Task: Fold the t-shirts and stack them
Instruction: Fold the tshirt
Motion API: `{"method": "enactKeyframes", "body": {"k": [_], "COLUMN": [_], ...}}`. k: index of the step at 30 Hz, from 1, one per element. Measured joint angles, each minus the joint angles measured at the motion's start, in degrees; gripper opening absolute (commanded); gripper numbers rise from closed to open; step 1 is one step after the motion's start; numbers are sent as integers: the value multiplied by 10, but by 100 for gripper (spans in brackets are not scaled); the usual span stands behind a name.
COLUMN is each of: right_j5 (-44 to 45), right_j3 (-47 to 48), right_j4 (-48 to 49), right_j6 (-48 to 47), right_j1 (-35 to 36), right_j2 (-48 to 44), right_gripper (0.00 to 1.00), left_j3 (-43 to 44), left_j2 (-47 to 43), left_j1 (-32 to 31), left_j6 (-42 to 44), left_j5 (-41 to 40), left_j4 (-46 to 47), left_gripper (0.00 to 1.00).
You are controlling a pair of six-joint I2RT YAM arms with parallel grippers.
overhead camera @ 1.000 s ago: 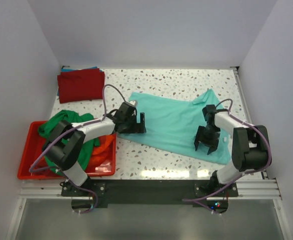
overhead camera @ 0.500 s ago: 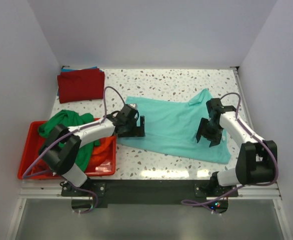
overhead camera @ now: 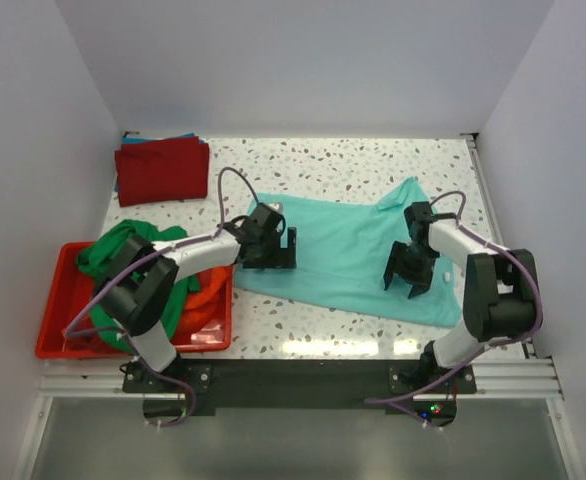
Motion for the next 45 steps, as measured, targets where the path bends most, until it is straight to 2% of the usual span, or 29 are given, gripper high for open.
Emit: {"method": "enactKeyframes", "body": {"k": [7,20,29,34,39,45], "right_j5": [30,40,66,76,76,75], "right_j3": [-21,-61,-53,16,123,233], "right_j4": [-4,-35,-82,-126,-135,-106], "right_j6": [10,45,54,53,46,37], "right_j1": [1,0,0,0,0,-3], "right_j2": [17,-21,-53,-89,-94,-15], "right_gripper": [76,79,79,79,79,74], "left_j3": [-17,-86,-96,-76,9,102], "left_j2": [-5,-57,-82,-90,-89,-73], "left_j1": [-1,-46,-82,-84,-80,-30], "left_j6": [4,-15,-51,-54,-47,-21], "left_j5": [0,-8,-18,-31,-42,-34], "left_j4": [27,63,17,-53,-99,-97], "left_gripper": [98,98,99,100,100,100]}}
